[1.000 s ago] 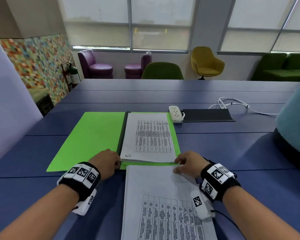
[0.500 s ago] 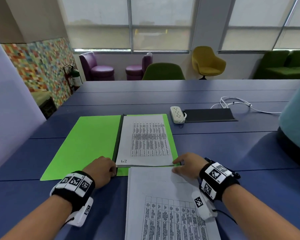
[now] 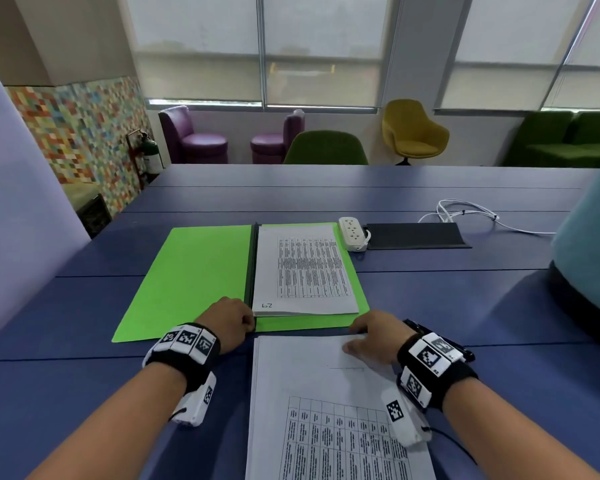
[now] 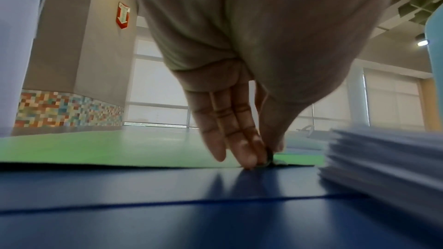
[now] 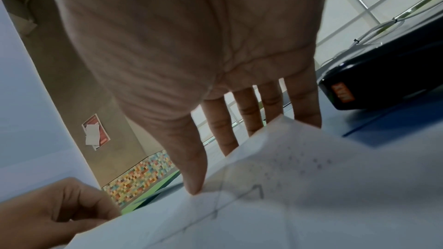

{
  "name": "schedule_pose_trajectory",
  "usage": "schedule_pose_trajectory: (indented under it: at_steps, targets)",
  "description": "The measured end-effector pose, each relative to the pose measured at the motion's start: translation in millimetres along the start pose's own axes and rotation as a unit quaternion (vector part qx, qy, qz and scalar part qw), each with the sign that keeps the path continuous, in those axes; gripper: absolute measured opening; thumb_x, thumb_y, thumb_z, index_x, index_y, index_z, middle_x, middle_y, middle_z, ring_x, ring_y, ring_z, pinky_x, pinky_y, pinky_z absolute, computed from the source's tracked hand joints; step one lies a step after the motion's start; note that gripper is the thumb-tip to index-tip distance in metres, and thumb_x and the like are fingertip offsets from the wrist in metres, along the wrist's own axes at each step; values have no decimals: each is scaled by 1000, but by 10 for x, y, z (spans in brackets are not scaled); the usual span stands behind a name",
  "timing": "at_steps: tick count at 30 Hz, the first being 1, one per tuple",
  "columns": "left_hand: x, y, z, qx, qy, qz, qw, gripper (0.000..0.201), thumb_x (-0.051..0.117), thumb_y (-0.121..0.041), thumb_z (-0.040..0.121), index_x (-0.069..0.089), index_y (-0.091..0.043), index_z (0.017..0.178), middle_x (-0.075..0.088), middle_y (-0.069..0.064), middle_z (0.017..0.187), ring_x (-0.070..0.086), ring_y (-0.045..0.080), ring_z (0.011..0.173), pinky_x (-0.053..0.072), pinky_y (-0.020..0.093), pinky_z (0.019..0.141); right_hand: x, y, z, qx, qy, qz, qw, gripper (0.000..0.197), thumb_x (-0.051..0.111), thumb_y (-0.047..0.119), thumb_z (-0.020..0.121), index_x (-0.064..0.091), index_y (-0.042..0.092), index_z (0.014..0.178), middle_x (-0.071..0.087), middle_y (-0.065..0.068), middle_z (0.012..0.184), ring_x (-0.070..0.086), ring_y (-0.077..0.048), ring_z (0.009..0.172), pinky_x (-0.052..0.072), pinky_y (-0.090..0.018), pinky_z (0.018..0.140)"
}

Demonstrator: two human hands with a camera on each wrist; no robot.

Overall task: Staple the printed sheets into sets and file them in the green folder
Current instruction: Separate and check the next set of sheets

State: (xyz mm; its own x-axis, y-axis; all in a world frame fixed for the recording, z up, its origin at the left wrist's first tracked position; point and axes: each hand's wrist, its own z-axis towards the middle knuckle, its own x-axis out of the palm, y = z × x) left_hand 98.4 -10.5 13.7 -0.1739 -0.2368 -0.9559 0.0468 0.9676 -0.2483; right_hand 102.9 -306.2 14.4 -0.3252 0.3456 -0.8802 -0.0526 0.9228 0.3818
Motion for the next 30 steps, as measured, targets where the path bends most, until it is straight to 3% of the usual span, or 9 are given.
schedule_pose_trajectory:
  at_steps: [2, 4, 6, 10, 16, 20, 24, 28, 30]
  targets:
    - [-9, -59, -69, 5, -23, -24, 999, 21, 54, -29, 95, 71, -25, 106, 70, -3, 111, 62, 17, 99, 49, 29, 88, 9, 39, -2, -12, 13, -22, 1000, 44, 70, 48, 81, 68, 29, 121, 64, 6, 123, 60, -18, 116, 49, -31, 97]
    - [16, -172, -163, 14, -42, -62, 997, 25, 49, -38, 97, 69, -25, 104, 69, -4, 105, 62, 18, 95, 49, 29, 83, 22, 111, -16, -35, 20, -54, 998, 48, 68, 49, 83, 64, 30, 127, 60, 6, 132, 57, -19, 122, 48, -34, 102]
    - [83, -294, -261, 35, -14, -79, 996, 33, 48, -49, 95, 69, -25, 99, 67, -7, 98, 62, 17, 92, 48, 28, 79, 45, 191, -28, -55, 27, -86, 994, 49, 68, 49, 83, 63, 30, 127, 58, 5, 133, 54, -20, 124, 47, -38, 103]
    - [218, -344, -434, 21, 19, -44, 999, 55, 56, -68, 81, 62, -32, 122, 59, -12, 125, 54, 11, 113, 46, 34, 98, 59, 241, -43, -71, 36, -101, 992, 48, 69, 49, 80, 61, 28, 123, 58, 4, 129, 56, -18, 119, 49, -38, 101]
    - [254, -407, -599, 6, -8, 1, 1000, 75, 60, -75, 72, 52, -32, 133, 52, -14, 134, 49, 11, 122, 43, 37, 103, 31, 245, -87, -94, 37, -81, 992, 52, 76, 52, 77, 61, 27, 120, 59, 6, 129, 56, -16, 118, 48, -33, 100]
    - [244, -509, -633, -16, 15, 7, 1000, 86, 70, -74, 62, 48, -29, 133, 52, -12, 134, 50, 13, 120, 43, 36, 102, 43, 250, -135, -93, 46, -70, 992, 61, 80, 59, 70, 59, 29, 119, 58, 7, 131, 56, -16, 118, 48, -32, 98]
    - [165, -611, -605, -39, 50, 19, 998, 83, 78, -68, 56, 49, -27, 122, 50, -9, 124, 53, 14, 108, 48, 39, 94, 46, 275, -163, -78, 61, -86, 991, 72, 83, 62, 62, 56, 30, 121, 57, 7, 133, 55, -18, 119, 48, -37, 98]
    - [126, -686, -553, -18, 59, 99, 993, 88, 76, -67, 61, 48, -25, 134, 43, -2, 134, 39, 22, 126, 36, 46, 107, 63, 298, -162, -85, 52, -107, 989, 78, 85, 60, 59, 53, 29, 123, 58, 6, 131, 56, -20, 116, 50, -39, 96]
    - [140, -718, -572, -1, 44, 99, 994, 76, 75, -61, 68, 54, -26, 132, 46, -2, 133, 39, 22, 127, 34, 45, 109, 65, 316, -188, -99, 49, -112, 988, 81, 84, 59, 60, 52, 30, 128, 55, 6, 132, 53, -19, 119, 48, -39, 98]
